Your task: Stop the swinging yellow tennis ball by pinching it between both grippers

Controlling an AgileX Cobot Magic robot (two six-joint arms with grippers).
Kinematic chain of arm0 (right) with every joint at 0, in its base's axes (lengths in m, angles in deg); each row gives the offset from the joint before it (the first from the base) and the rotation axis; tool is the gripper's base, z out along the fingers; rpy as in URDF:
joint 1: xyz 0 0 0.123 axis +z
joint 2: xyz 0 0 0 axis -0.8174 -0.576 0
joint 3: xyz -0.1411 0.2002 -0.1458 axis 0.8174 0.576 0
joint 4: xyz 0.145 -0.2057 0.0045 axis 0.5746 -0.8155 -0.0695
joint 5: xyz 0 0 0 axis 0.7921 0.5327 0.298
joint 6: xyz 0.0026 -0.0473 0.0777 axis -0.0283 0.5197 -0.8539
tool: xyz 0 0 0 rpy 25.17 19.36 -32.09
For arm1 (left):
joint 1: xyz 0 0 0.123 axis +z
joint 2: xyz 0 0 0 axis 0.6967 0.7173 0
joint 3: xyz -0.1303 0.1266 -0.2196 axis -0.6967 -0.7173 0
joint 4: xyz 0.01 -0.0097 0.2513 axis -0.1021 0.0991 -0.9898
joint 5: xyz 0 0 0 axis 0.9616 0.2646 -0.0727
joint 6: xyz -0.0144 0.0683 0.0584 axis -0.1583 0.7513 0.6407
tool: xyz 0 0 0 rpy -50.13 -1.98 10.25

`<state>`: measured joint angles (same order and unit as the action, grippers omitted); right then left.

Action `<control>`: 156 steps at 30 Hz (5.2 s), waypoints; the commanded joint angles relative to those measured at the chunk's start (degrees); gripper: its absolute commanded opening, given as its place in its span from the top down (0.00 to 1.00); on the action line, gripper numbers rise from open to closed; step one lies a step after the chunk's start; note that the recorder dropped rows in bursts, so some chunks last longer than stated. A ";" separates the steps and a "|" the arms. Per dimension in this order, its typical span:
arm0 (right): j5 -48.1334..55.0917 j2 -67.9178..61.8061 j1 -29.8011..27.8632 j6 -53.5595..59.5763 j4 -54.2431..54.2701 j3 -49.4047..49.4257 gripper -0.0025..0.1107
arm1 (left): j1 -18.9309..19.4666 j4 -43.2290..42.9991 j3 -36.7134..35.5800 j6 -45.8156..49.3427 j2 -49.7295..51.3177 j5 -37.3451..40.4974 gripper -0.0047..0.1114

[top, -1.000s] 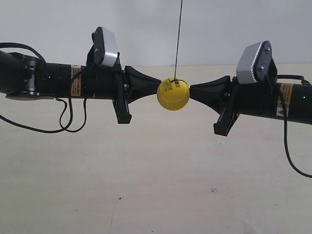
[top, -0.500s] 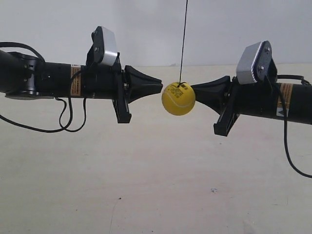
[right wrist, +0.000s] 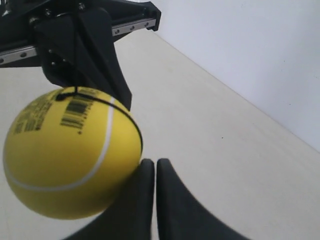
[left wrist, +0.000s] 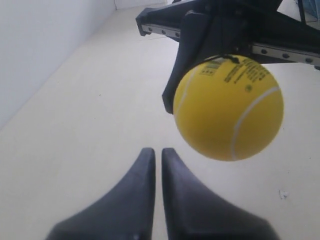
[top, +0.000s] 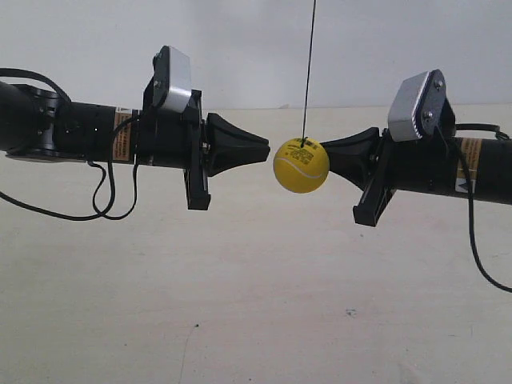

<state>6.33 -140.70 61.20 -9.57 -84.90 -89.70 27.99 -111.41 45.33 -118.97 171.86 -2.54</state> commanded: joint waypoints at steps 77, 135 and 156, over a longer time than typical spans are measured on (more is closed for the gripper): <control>-8.67 0.33 -9.29 -5.27 -4.17 -0.30 0.98 | 5.24 -2.82 0.25 -4.10 -1.02 -4.59 0.92; 11.87 85.77 -9.18 -64.60 -20.73 14.33 0.98 | 3.43 32.03 -43.46 -9.32 -102.85 41.59 0.92; 40.45 92.37 -9.18 -11.53 35.08 22.69 0.98 | 3.43 32.03 -43.46 -9.32 -102.85 41.60 0.92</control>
<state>40.29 -51.92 52.07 -39.44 -66.36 -71.16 31.68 -80.00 2.24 -127.76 69.40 38.96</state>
